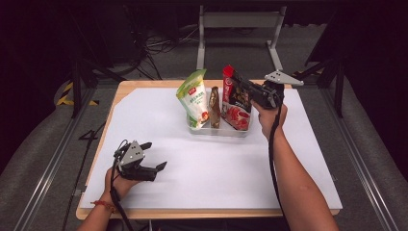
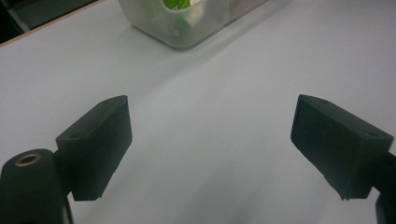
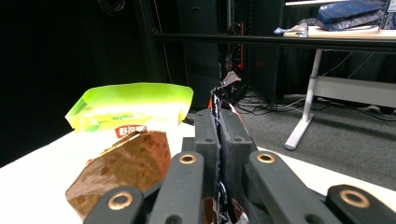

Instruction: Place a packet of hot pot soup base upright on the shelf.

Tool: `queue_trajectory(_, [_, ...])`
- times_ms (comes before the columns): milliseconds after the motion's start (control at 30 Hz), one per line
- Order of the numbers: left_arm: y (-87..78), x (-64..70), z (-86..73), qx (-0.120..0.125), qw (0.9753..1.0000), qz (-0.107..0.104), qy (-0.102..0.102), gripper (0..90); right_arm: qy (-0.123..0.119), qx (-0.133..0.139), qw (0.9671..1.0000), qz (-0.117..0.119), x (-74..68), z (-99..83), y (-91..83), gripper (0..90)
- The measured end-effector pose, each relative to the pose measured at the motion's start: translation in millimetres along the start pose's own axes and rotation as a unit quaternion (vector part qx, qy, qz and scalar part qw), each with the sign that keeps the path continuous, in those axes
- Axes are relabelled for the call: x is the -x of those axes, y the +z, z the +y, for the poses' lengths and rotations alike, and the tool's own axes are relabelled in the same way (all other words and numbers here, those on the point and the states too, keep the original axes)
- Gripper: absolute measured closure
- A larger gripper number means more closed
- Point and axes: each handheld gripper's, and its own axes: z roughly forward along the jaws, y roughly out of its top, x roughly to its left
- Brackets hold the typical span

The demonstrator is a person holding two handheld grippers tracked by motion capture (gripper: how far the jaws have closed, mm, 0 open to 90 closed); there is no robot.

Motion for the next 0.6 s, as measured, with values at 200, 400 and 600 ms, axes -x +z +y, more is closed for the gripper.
queue_trajectory(200, [0.9,0.1,0.1,-0.002,1.0,-0.001,0.001,13.4,0.005,0.002,1.0,-0.001,4.2,-5.3,-5.5,86.8])
queue_trajectory(400, [1.5,0.7,0.3,-0.003,1.0,-0.001,0.0,13.4,0.006,0.001,1.0,-0.004,6.9,-9.7,-10.3,86.7])
queue_trajectory(600, [2.1,1.3,0.5,-0.004,1.0,-0.001,0.003,13.4,0.009,0.001,0.9999,-0.004,9.2,-12.0,-12.7,86.2])
